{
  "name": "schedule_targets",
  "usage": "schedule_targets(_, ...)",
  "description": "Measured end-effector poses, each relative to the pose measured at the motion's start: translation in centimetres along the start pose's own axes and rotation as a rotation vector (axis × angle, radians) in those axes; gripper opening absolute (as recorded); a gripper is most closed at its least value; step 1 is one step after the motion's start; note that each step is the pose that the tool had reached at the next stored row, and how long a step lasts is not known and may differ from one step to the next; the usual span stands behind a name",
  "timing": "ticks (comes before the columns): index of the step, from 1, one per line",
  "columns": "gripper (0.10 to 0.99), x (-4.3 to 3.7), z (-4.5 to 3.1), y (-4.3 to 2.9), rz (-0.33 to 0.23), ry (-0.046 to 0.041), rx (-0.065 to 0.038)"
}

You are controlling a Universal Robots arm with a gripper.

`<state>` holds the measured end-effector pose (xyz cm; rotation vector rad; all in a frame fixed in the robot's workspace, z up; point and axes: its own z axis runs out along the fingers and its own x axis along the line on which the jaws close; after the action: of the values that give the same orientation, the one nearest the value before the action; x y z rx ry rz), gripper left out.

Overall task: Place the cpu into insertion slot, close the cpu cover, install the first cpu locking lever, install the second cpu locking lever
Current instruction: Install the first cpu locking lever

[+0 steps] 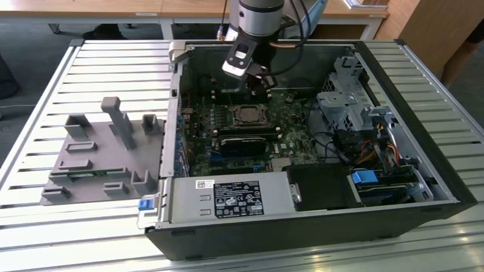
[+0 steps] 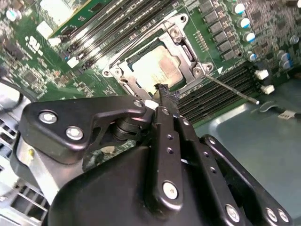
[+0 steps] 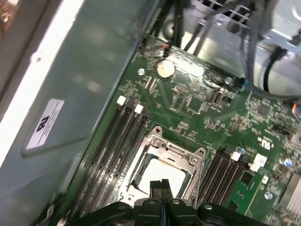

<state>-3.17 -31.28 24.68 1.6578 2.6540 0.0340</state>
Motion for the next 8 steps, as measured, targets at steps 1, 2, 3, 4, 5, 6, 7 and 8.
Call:
schedule_targets(1, 0.106, 0.0, 0.01, 0.0, -0.019, 0.0004, 0.0)
schedule_targets(2, 0.106, 0.0, 0.02, 0.0, -0.037, 0.0008, 0.0)
schedule_targets(3, 0.106, 0.0, 0.04, 0.0, -0.055, 0.0013, 0.0)
schedule_targets(4, 0.106, 0.0, 0.05, 0.0, -0.073, 0.0018, 0.0)
schedule_targets(5, 0.106, 0.0, 0.06, 0.0, -0.091, 0.0022, 0.0)
schedule_targets(6, 0.106, 0.0, 0.07, 0.0, -0.109, 0.0026, 0.0)
schedule_targets(7, 0.106, 0.0, 0.08, 0.0, -0.127, 0.0031, 0.0)
schedule_targets(8, 0.106, 0.0, 0.09, 0.0, -0.147, 0.0036, 0.0)
